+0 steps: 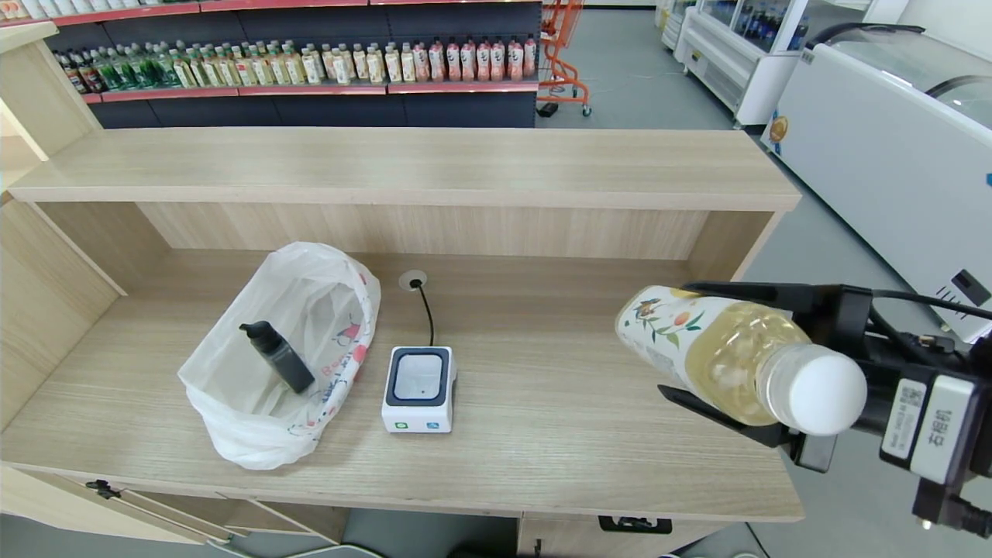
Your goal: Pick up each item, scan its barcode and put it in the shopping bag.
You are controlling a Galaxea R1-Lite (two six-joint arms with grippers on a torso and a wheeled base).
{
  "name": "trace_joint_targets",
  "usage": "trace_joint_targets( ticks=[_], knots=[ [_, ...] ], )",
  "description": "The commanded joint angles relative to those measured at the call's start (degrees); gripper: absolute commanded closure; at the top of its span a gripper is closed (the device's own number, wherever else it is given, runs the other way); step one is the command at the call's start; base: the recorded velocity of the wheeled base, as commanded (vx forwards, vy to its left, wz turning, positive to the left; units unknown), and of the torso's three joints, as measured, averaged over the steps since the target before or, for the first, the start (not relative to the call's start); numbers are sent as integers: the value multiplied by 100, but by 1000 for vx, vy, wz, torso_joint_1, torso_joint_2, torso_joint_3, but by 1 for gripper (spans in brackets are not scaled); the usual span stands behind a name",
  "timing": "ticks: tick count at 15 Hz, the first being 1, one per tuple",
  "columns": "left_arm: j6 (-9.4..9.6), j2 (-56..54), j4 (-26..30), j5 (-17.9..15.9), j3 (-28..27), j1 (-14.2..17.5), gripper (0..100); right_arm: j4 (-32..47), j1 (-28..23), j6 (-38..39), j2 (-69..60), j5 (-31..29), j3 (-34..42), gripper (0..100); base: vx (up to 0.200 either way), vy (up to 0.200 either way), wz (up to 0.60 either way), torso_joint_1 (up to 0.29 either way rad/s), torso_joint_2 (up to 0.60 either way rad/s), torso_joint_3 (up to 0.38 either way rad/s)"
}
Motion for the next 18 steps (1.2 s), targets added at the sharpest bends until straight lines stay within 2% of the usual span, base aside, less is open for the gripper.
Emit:
trace_joint_targets(
  ticks=[1, 5, 12, 15, 18],
  knots=[
    [5, 1, -2, 1, 0, -2, 0, 4, 97, -85, -6, -9, 36, 100, 0, 0, 0, 0, 0, 0],
    [31, 1, -2, 1, 0, -2, 0, 13, 238, -103, -6, -149, 18, 100, 0, 0, 0, 0, 0, 0],
    [14, 1, -2, 1, 0, -2, 0, 22, 448, -182, 47, -167, 27, 100, 0, 200, 0, 2, 4, 4],
    [23, 1, -2, 1, 0, -2, 0, 22, 352, -217, 117, -167, 45, 100, 0, 200, 0, 2, 2, 2],
    [23, 1, -2, 1, 0, -2, 0, -31, 18, -261, 530, 9, 1, 100, 0, 200, 0, 1, 1, 1]
  ],
)
